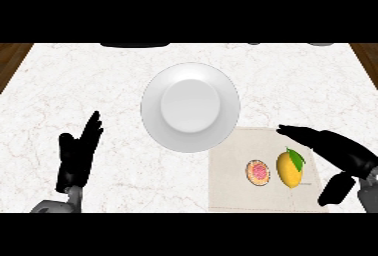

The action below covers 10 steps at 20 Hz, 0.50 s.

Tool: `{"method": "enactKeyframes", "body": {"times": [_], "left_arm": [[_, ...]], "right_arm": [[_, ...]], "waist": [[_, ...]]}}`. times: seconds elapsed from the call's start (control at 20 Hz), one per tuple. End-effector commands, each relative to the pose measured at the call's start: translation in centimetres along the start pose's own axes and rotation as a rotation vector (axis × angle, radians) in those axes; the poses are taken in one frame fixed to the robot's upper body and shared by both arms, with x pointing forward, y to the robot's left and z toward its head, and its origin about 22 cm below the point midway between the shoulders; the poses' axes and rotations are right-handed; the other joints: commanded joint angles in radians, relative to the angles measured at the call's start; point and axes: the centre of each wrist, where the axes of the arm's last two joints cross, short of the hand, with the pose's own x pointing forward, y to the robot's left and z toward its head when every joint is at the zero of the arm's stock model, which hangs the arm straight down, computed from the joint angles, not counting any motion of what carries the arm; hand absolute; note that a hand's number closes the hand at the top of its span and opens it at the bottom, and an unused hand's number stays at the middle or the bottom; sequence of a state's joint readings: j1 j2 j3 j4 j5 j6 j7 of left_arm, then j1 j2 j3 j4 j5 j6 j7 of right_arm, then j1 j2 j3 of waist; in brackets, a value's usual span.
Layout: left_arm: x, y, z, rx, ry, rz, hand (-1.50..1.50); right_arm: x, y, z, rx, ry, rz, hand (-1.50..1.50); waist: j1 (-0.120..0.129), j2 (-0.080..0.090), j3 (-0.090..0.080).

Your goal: Pick the lemon from the placemat and place it in the plate

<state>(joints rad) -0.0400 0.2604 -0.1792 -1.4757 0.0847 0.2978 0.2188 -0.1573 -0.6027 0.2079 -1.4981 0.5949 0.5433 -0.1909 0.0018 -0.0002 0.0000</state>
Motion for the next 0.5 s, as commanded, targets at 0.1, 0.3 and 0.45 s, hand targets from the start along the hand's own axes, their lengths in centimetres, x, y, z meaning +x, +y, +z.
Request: {"method": "enactKeyframes", "body": {"times": [0.1, 0.3, 0.45], "left_arm": [[0.4, 0.8, -0.4, -0.002, 0.014, 0.002, 0.00], [-0.4, -1.2, 0.0, 0.008, -0.003, -0.001, 0.00], [-0.3, 0.8, -0.1, 0.003, 0.018, -0.003, 0.00]], "right_arm": [[0.0, 2.3, -2.1, 0.025, -0.010, -0.012, -1.50], [-0.5, 1.2, 0.0, 0.016, 0.014, 0.001, -1.50], [1.3, 4.1, -2.7, 0.017, 0.015, 0.021, -1.50]], "waist": [[0.001, 0.000, 0.000], [-0.002, 0.000, 0.000], [-0.001, 0.000, 0.000]]}}
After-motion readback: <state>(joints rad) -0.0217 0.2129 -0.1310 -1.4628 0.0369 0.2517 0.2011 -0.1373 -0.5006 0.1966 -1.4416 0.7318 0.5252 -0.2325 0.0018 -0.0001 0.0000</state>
